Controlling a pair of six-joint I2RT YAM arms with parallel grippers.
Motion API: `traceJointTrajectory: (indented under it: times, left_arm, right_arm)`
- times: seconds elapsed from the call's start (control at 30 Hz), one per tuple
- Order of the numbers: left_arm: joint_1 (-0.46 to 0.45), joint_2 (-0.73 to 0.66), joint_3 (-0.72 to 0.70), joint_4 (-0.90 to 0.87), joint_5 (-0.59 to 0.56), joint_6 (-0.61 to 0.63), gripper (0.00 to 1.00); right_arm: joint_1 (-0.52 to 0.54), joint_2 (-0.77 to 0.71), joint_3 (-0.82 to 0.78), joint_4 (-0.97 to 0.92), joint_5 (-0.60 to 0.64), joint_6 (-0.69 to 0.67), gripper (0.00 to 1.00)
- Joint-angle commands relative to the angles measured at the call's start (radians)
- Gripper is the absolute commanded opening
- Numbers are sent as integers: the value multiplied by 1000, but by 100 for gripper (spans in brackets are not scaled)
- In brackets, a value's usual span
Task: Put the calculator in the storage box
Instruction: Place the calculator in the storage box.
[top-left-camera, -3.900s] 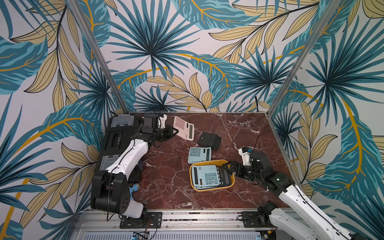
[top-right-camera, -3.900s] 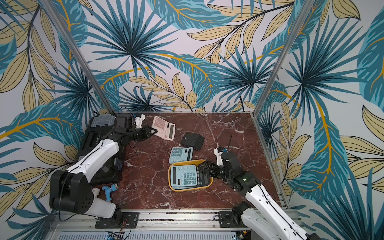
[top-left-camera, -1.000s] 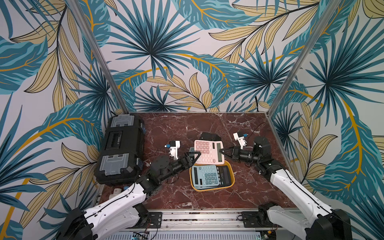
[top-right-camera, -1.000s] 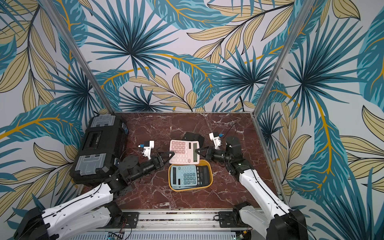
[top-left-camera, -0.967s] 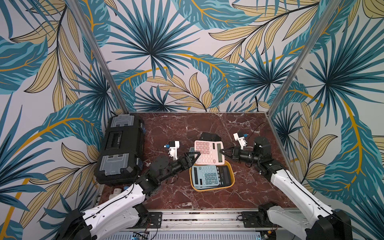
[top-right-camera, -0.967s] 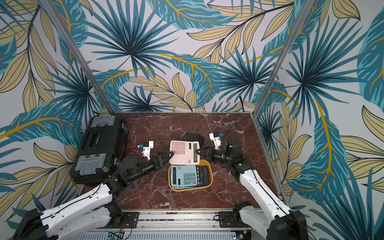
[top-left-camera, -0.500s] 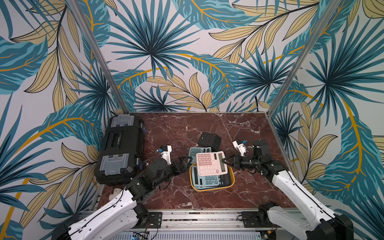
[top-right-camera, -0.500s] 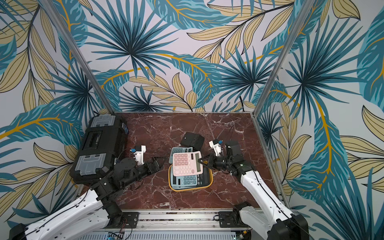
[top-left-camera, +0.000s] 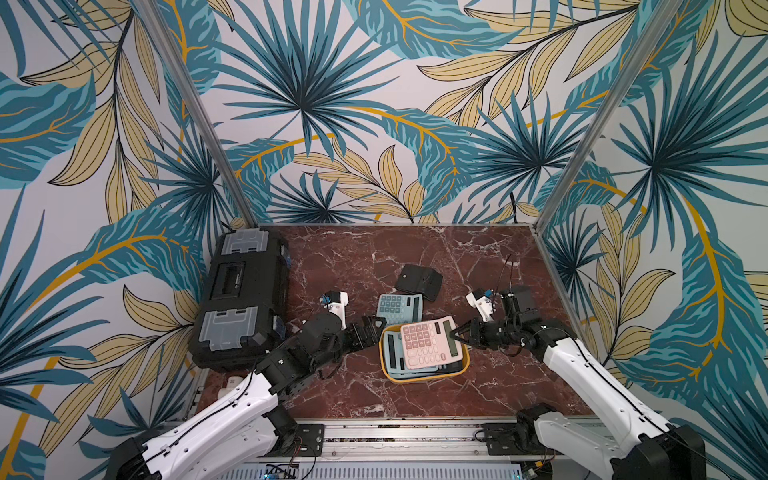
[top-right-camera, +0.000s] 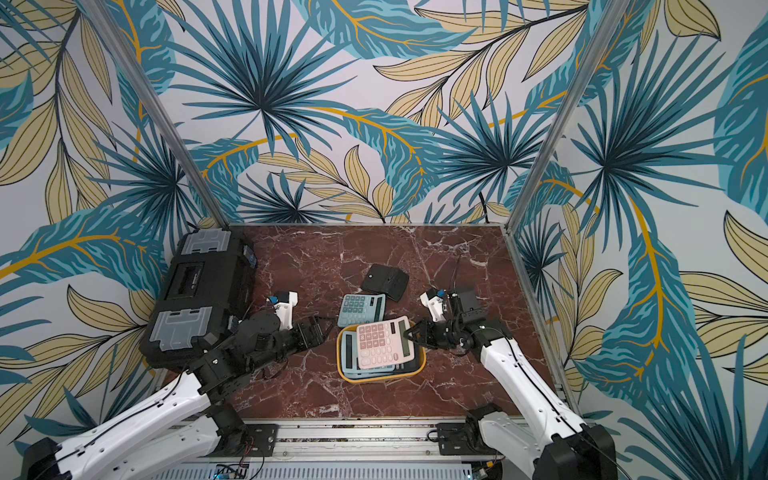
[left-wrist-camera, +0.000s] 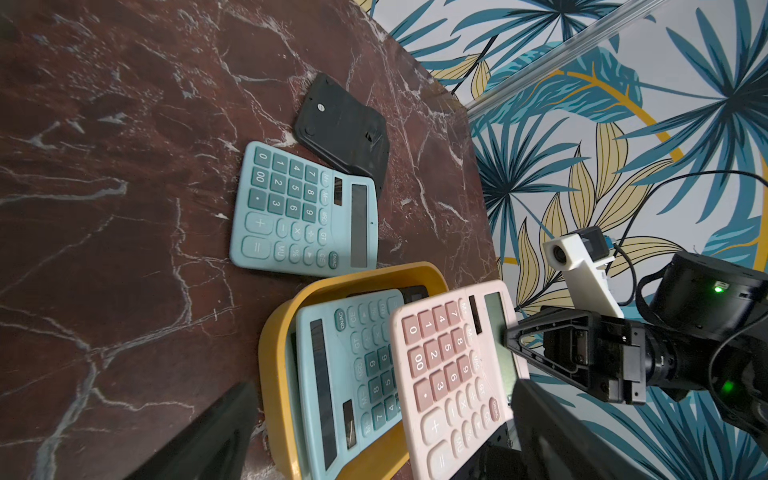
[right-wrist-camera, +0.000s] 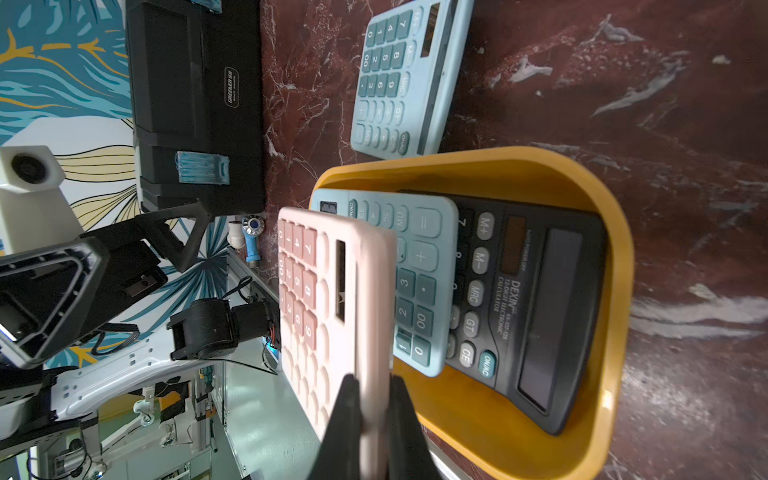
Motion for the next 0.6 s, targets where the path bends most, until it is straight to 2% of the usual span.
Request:
traceJointTrajectory:
  times: [0.0, 0.57]
  left_arm:
    - [-2, 16, 3, 40, 32, 7, 100]
    - [-2, 57, -19, 95, 53, -10, 100]
  right_arm:
    - [-4, 11, -11, -30, 30, -43, 0]
    - [-4, 63, -2, -49, 101, -69, 0]
